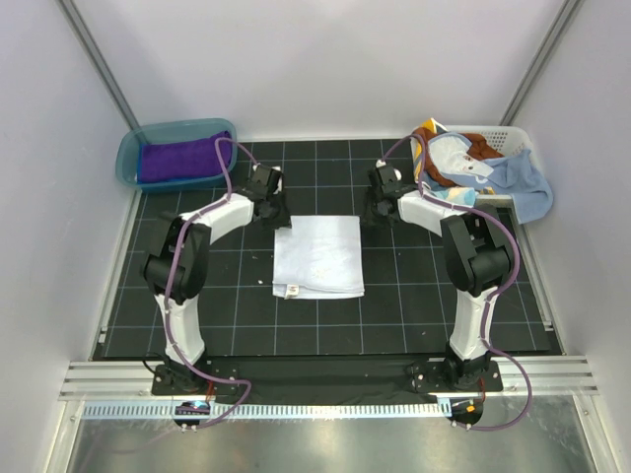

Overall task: Fold and stack the towels
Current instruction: Fold the towel

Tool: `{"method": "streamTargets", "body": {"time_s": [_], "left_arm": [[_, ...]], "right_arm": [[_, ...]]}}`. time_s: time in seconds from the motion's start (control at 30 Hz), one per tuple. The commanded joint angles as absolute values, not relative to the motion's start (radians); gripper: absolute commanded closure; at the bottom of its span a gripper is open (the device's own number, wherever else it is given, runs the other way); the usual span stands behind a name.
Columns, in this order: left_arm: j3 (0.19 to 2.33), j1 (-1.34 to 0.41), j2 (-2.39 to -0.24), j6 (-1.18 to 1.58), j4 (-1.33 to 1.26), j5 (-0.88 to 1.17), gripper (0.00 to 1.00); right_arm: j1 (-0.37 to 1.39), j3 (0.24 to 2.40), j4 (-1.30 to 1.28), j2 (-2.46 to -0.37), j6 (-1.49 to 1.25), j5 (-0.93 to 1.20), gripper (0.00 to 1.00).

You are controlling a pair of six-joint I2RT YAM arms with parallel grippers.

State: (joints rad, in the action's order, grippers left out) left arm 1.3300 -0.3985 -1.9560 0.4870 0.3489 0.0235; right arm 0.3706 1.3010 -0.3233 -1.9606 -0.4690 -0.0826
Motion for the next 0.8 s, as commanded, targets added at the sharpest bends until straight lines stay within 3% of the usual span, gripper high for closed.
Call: {"method": "streamTargets", "body": {"time_s": [0.0,0.13,0.4,0.77], "left_arm": [[1.319,-0.394,-1.852,0.466,0.319,0.022,0.57],[1.318,-0.385,-1.832,0.46,0.337,-0.072,0.56],[1.373,-0.371,-1.93,0.431,0.356,-0.006,0.57],[1.385,-0.371,-2.01,0.408,0.333,-0.07,0.56]], "right_arm": [[0.367,1.295,-0.281,-1.882,-0.471,-0.124,0.56],[0.367,1.27,-0.262,-1.832,-0.482,-0.112,0.56],[0.371,1.301,-0.264,-1.848,-0.456,-0.038,0.56],[0.394,1.354,-0.261,-1.977,-0.411,-0.014,0.54]]}}
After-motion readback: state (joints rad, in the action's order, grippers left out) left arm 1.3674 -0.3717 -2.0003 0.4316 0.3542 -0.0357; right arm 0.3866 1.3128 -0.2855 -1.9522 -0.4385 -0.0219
